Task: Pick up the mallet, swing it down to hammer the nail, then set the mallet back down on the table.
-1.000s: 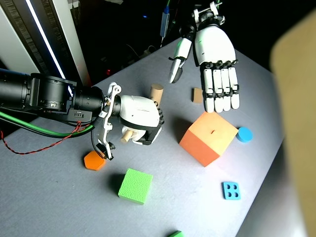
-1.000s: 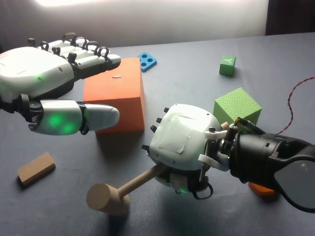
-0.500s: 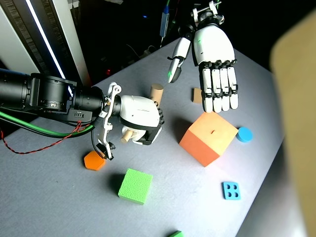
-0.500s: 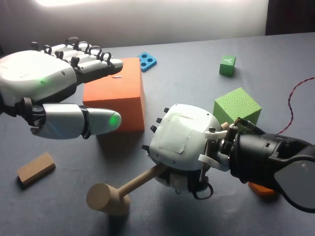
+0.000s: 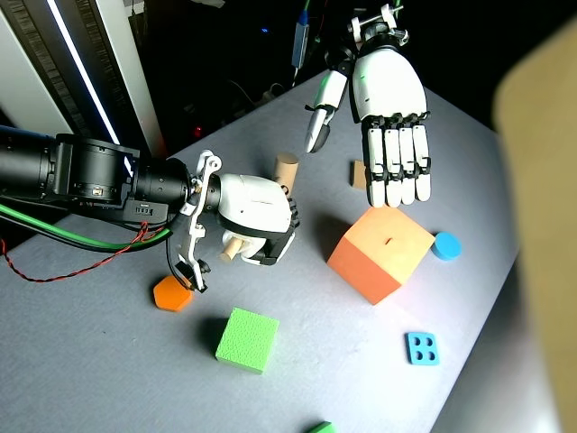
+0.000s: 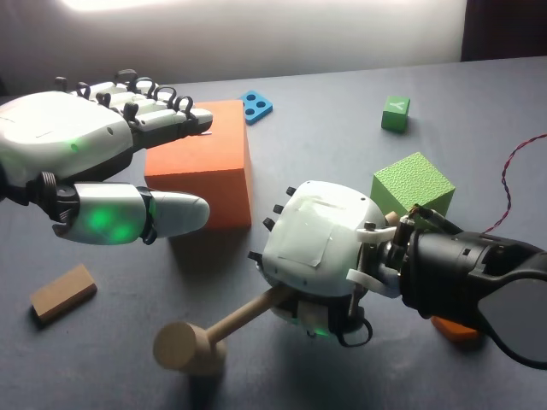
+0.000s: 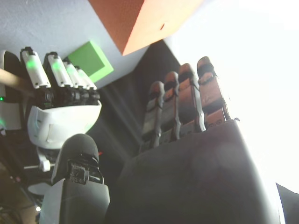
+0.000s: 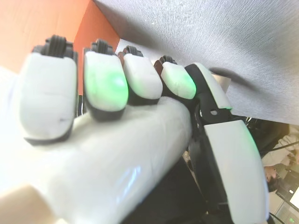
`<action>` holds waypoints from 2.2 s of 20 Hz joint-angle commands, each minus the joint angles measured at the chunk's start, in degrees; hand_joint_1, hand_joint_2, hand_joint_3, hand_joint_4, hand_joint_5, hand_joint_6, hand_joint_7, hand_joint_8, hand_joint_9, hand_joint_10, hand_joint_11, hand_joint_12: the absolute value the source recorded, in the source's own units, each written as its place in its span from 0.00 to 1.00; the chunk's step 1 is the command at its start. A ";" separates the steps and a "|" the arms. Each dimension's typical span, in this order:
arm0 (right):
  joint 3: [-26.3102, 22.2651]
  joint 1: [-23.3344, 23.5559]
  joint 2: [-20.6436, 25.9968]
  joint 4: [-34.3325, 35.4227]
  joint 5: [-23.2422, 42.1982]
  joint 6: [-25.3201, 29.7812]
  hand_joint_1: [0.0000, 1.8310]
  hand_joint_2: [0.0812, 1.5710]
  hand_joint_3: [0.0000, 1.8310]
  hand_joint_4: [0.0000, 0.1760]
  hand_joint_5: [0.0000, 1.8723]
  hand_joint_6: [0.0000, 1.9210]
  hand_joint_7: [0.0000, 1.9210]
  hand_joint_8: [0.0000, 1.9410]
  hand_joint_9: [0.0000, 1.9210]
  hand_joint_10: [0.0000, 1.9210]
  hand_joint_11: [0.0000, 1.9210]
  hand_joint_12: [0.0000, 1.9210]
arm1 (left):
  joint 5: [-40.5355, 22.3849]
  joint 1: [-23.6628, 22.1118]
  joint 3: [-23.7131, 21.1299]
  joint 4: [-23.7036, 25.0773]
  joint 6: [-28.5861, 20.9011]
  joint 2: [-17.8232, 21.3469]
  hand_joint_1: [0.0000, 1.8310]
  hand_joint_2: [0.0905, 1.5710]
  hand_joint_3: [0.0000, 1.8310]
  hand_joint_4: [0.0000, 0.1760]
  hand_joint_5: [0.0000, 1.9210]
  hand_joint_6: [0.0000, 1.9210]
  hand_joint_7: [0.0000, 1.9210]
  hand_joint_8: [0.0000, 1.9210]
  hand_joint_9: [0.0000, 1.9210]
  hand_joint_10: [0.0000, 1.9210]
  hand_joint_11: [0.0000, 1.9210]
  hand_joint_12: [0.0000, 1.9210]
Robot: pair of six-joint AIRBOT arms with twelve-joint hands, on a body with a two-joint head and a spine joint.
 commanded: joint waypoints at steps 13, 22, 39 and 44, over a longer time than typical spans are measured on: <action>-1.58 0.22 1.38 -2.06 -4.91 -0.36 0.17 0.85 0.00 0.00 0.25 0.29 0.25 0.44 0.22 0.51 0.09 0.71 | -6.29 -0.84 0.19 -0.31 -0.35 0.63 0.00 0.78 0.00 0.00 0.06 0.00 0.06 0.00 0.05 0.00 0.02 0.02; -6.12 0.97 5.70 -2.07 -7.09 -1.32 0.11 0.85 0.00 0.00 0.20 0.00 0.20 0.00 0.19 0.00 0.00 0.48 | -5.89 -1.05 -0.12 -0.31 -0.58 0.65 0.00 0.78 0.00 0.00 0.08 0.01 0.07 0.01 0.07 0.01 0.04 0.03; -20.55 15.75 34.27 23.13 11.25 -0.57 0.07 0.84 0.00 0.00 0.14 0.00 0.13 0.00 0.12 0.00 0.00 0.29 | -6.19 -2.32 -1.01 -0.30 -1.08 1.95 0.00 0.78 0.00 0.00 0.07 0.00 0.07 0.00 0.06 0.00 0.03 0.03; -22.59 14.16 39.57 23.13 13.52 -0.60 0.08 0.83 0.00 0.00 0.14 0.00 0.13 0.00 0.12 0.00 0.00 0.29 | -4.34 -3.09 -3.09 -0.31 -1.32 1.93 0.00 0.78 0.00 0.00 0.07 0.00 0.07 0.00 0.06 0.00 0.03 0.03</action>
